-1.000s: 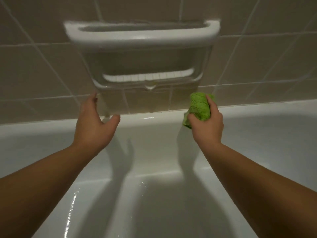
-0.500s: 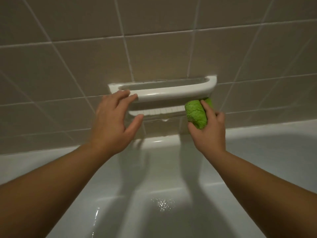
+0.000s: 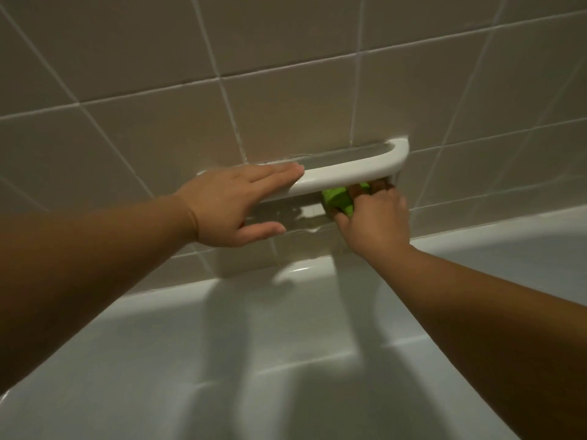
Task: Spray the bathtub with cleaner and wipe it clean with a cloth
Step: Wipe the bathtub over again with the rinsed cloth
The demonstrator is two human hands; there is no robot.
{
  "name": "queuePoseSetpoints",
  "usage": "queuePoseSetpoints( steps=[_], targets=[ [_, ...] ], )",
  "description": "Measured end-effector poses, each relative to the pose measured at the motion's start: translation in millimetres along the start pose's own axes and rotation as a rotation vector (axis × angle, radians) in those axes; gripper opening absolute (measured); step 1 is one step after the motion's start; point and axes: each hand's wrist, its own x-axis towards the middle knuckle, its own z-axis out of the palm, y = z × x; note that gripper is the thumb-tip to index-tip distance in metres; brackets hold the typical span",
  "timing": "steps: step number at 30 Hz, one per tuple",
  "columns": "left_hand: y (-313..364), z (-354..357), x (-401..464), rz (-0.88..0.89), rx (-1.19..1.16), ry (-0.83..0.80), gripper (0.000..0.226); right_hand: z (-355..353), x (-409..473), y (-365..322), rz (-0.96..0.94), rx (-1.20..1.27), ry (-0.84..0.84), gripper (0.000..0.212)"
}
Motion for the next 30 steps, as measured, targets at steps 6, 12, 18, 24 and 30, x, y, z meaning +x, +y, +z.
queuePoseSetpoints(
  steps=[6,12,18,24,30],
  targets=[
    [-19,-2,18,0.184,0.027,-0.052,0.115,6,13,-8,-0.017,-0.010,-0.049,0.050],
    [-26,-2,19,0.242,0.022,-0.076,0.121,21,8,-31,-0.007,0.167,-0.082,0.056],
    [-31,-3,15,0.285,0.046,-0.047,0.122,27,-7,-76,-0.204,0.211,-0.161,0.057],
    [-37,-1,10,0.289,0.097,-0.036,0.128,20,6,-14,0.022,0.155,-0.081,0.065],
    [-38,0,11,0.281,0.102,-0.035,0.133,42,-3,-81,0.096,0.125,-0.011,0.062]
  ],
)
